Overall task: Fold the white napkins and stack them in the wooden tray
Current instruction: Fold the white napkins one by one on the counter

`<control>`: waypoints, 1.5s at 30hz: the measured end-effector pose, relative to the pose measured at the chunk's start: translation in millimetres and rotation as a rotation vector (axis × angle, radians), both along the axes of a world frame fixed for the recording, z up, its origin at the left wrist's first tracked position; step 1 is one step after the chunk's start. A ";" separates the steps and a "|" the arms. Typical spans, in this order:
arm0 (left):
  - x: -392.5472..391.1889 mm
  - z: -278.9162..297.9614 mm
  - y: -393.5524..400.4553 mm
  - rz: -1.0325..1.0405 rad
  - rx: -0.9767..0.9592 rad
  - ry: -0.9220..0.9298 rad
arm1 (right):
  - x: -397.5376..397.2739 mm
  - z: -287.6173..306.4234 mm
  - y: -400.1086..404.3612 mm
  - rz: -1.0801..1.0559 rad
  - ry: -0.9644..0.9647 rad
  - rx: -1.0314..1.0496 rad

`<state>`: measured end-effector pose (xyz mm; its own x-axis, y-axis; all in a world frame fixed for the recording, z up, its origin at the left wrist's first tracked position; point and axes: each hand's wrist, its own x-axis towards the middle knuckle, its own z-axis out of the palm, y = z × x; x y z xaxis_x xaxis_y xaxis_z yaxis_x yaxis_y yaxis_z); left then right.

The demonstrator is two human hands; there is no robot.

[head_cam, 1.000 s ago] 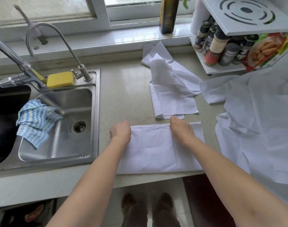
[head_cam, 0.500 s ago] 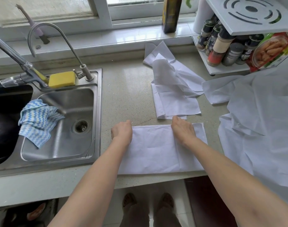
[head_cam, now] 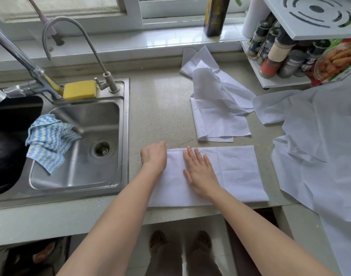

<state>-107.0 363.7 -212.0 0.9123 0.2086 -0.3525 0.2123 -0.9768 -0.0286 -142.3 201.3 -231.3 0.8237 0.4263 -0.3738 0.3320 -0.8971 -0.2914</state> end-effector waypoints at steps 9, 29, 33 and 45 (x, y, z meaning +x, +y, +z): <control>-58.3 -3.0 26.2 0.019 -0.326 -0.403 | 2.0 -0.6 1.8 -0.002 0.030 -0.051; -89.9 28.6 7.2 -0.295 -0.185 0.160 | -14.7 21.7 -11.9 -0.255 -0.054 0.135; -75.4 28.9 -30.3 -0.393 -0.260 0.057 | -43.2 31.3 -62.8 -0.516 -0.232 0.347; -65.7 7.2 -73.9 -0.435 -0.239 0.215 | -54.1 31.9 -159.0 -0.901 -0.041 0.235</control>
<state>-172.7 289.9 -204.8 0.7984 -0.2814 -0.5323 -0.1994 -0.9578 0.2072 -196.4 42.3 -199.4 0.8914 -0.3187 -0.3223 -0.4464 -0.7409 -0.5019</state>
